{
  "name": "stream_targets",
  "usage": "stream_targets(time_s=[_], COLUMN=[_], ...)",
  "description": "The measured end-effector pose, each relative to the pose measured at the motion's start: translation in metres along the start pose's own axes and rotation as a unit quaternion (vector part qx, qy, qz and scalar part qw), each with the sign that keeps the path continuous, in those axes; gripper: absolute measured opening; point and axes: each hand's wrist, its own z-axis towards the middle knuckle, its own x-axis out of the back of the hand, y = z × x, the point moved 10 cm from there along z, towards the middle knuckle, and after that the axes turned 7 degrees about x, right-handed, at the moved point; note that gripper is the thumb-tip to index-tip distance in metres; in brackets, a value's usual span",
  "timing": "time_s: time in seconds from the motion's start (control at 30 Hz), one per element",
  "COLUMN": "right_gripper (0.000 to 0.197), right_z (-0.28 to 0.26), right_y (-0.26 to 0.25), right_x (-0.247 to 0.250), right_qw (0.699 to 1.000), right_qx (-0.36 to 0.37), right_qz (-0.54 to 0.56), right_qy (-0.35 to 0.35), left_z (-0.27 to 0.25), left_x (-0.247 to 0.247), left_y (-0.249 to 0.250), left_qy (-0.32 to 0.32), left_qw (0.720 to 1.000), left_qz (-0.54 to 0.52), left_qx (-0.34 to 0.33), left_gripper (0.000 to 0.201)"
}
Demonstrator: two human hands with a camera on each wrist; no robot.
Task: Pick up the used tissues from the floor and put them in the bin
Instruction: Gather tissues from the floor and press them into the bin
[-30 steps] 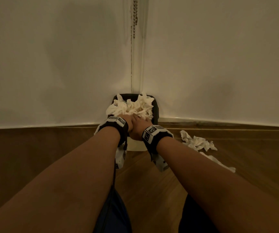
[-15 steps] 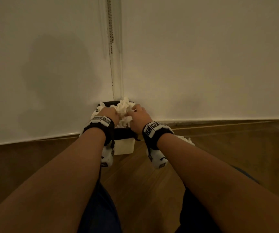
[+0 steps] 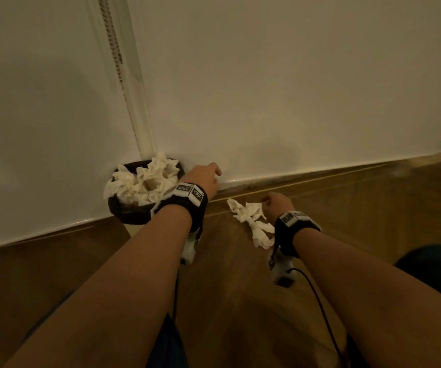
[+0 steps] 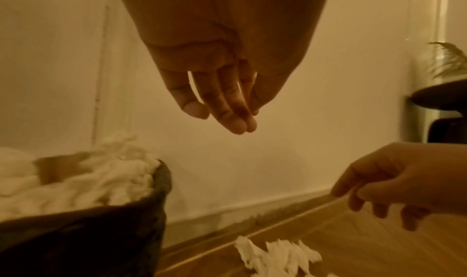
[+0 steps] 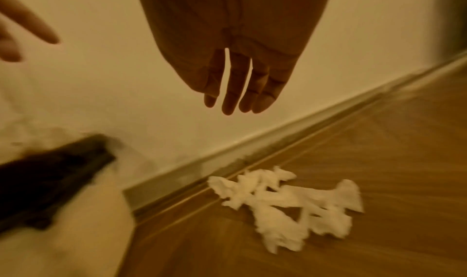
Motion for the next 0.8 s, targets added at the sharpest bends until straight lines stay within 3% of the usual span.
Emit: stream_targets(time_s=[0.13, 0.27, 0.47, 0.7, 0.8], right_gripper=[0.026, 0.031, 0.035, 0.041, 0.061], right_z=[-0.01, -0.01, 0.005, 0.041, 0.052], right_y=[0.082, 0.131, 0.164, 0.188, 0.192], right_x=[0.002, -0.006, -0.042, -0.079, -0.096], right_qw=[0.997, 0.992, 0.989, 0.983, 0.978], right_qx=[-0.077, -0.115, -0.11, -0.147, -0.151], right_qz=[-0.005, -0.019, -0.037, -0.045, -0.056], right_qy=[-0.02, -0.047, -0.091, -0.104, -0.132], left_z=[0.006, 0.008, 0.011, 0.031, 0.036], left_x=[-0.065, -0.138, -0.223, -0.283, -0.299], left_y=[0.029, 0.04, 0.04, 0.035, 0.031], left_qy=[-0.092, -0.181, -0.224, -0.248, -0.232], left_qw=[0.993, 0.977, 0.97, 0.963, 0.97], left_qz=[0.064, 0.107, 0.09, 0.101, 0.075], left_qx=[-0.028, -0.024, -0.008, -0.004, 0.018], left_gripper=[0.028, 0.031, 0.029, 0.028, 0.024])
